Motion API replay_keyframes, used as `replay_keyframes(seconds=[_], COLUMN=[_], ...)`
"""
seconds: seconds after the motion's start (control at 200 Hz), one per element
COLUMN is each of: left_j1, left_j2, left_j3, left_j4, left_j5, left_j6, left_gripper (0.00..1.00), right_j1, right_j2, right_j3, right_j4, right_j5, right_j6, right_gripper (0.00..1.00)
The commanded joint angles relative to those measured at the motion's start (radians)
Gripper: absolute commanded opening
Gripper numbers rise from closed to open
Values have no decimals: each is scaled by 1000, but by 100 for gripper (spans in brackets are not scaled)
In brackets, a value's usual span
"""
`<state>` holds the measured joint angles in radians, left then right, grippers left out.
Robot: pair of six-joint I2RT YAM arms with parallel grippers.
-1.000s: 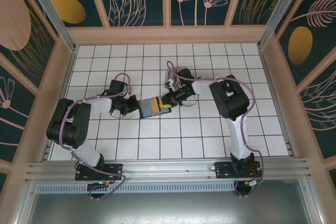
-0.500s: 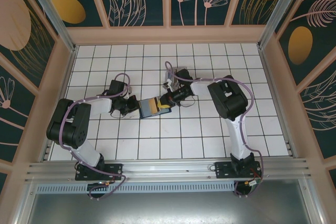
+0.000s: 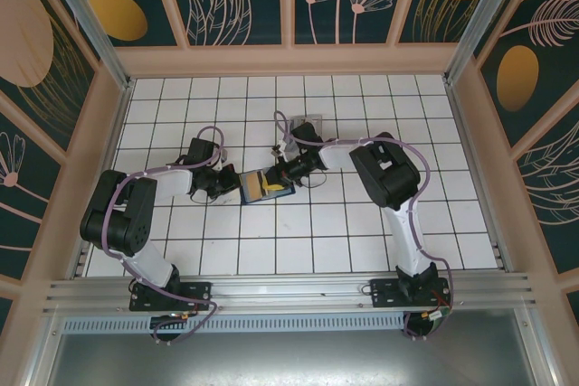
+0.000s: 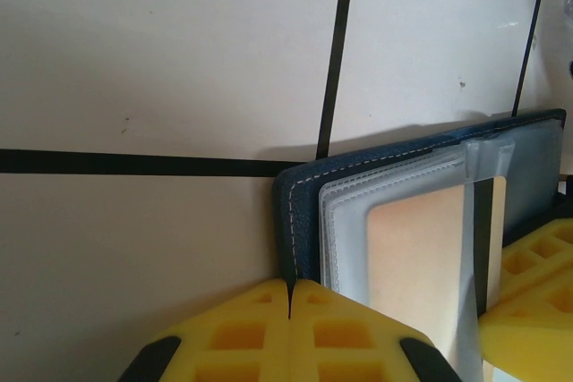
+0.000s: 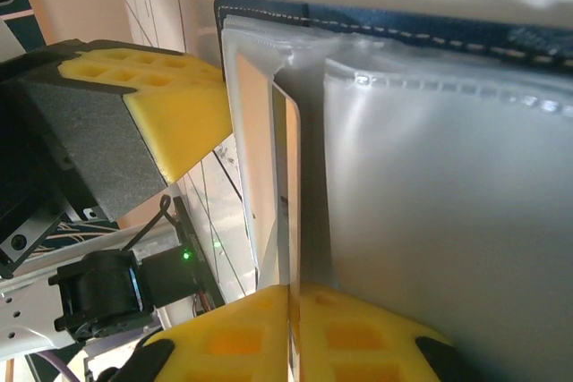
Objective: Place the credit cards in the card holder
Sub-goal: Insert the credit card into the card slot.
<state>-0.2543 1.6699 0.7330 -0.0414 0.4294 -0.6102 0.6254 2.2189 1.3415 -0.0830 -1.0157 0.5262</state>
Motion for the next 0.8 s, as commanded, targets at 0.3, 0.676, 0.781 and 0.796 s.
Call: replay_keyframes(seconds=[0.3,0.676,0.781,0.796], left_j1=[0,-1,0,0], left_j2=[21,9,-8,-11], left_j3=[-32,-28,-29,-30], left_j4=[-23,-17,-30,-31], left_j5=[-12,2,-7,-9], left_j6=[-2,-8,-4,-4], left_gripper=[6,7,8,8], right_j1=[6,69,69,69], right_j2=[-67,-24,-24,-27], right_j3=[-32,44,48,48], right_j4=[-92,-99,-105,-110], right_j5=[186,191,173,174], right_j6=[-72,-82,-89,-94], right_gripper=[21,3,3,4])
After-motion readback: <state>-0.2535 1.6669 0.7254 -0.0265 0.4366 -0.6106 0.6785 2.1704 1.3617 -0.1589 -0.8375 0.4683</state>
